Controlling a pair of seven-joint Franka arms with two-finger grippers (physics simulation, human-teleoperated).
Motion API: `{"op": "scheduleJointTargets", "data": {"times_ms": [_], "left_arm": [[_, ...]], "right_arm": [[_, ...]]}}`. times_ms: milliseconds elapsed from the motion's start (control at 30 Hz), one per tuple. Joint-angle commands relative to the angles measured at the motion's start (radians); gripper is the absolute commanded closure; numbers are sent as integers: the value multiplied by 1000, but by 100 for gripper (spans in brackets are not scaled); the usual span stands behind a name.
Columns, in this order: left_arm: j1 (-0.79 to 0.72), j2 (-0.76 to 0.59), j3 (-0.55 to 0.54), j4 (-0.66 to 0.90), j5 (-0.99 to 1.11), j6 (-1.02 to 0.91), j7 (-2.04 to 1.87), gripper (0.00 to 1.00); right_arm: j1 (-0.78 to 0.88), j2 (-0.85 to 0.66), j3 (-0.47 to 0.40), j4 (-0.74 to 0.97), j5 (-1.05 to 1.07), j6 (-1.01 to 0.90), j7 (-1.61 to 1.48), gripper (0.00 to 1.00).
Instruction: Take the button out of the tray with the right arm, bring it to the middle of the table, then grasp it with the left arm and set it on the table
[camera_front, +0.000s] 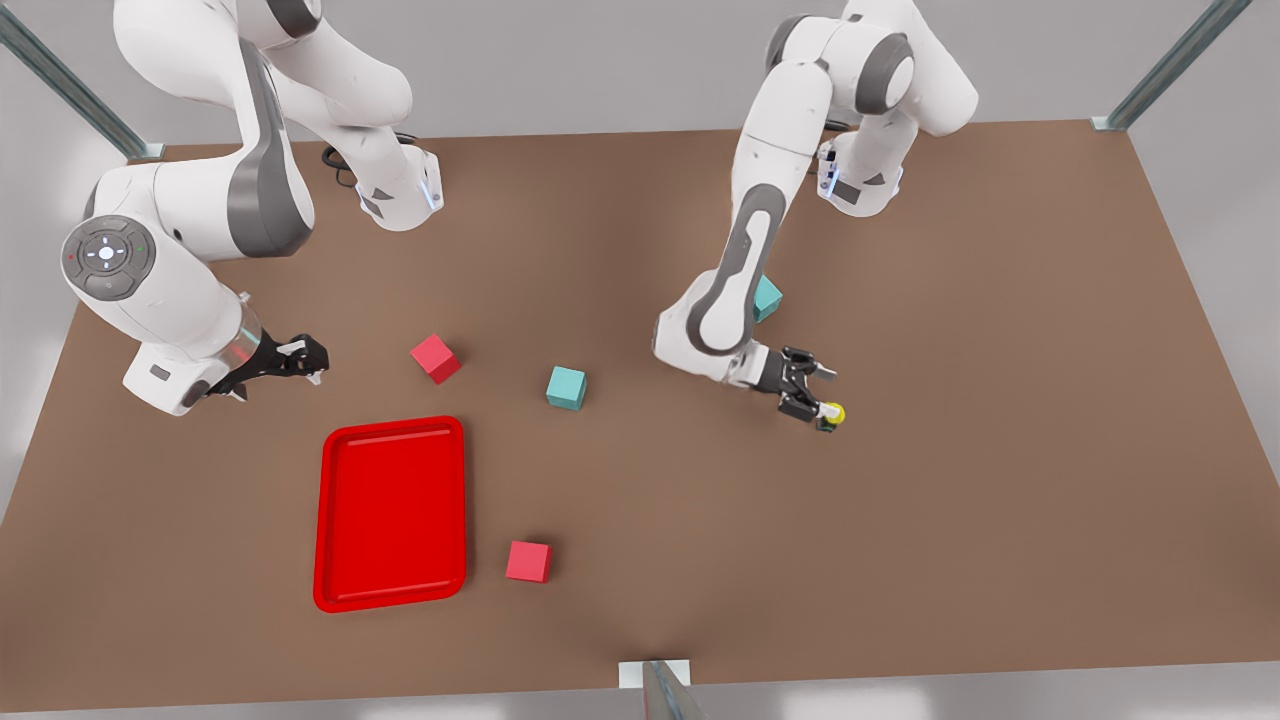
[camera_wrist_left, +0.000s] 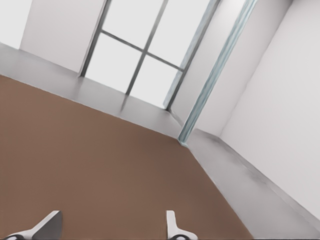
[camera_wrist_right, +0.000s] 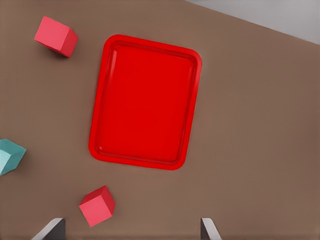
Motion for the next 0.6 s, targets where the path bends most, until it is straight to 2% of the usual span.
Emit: {"op": "scheduleJointTargets", "data": {"times_ms": [0, 33, 67, 100, 133, 167, 200, 233, 300, 333, 367, 400, 467, 567], "left_arm": [[-2, -82, -24, 21, -231, -59, 1441, 0], [4, -106, -27, 47, -441, -47, 1885, 0], [87, -106, -18, 140, -792, -34, 2259, 0], [264, -105, -19, 217, -998, -54, 2514, 0], [469, -102, -21, 320, -1117, -227, 2809, 0], [547, -103, -21, 432, -1119, -341, 2958, 0], [573, -106, -16, 562, -1100, -471, 2987, 0], [584, -148, -19, 630, -1042, -537, 2986, 0], [610, -371, -53, 564, -957, -479, 2989, 0], [625, -511, -123, 420, -864, -358, 2986, 0], [629, -588, -171, 316, -804, -269, 2986, 0], [627, -660, -174, 222, -804, -231, 2989, 0], [625, -698, -202, 161, -804, -208, 3084, 0], [625, -656, -205, 145, -818, -197, 3139, 0]], "right_arm": [[2, -1, 1, 0, 3, 0, 0, 0], [0, -1, 1, 0, 2, 0, -2, 0], [-2, -1, 1, 0, 2, -1, -3, 0], [0, -1, 1, 0, 2, 0, -3, 0], [6, 0, 1, 0, 2, 0, -2, 0], [5, 2, 1, 0, 8, 2, -2, 0], [11, 2, 2, -1, 8, 2, -3, 0], [31, 7, 4, -1, 6, 2, -5, 0], [92, 34, 4, -1, -1, 29, 12, 0], [87, 56, -1, 23, 16, 74, 70, 0], [45, 56, -1, 25, 28, 72, 251, 0], [29, 56, 1, 28, 28, 72, 242, 0], [26, 56, 1, 27, 45, 69, 245, 0], [31, 56, 1, 27, 42, 68, 244, 0]]}}
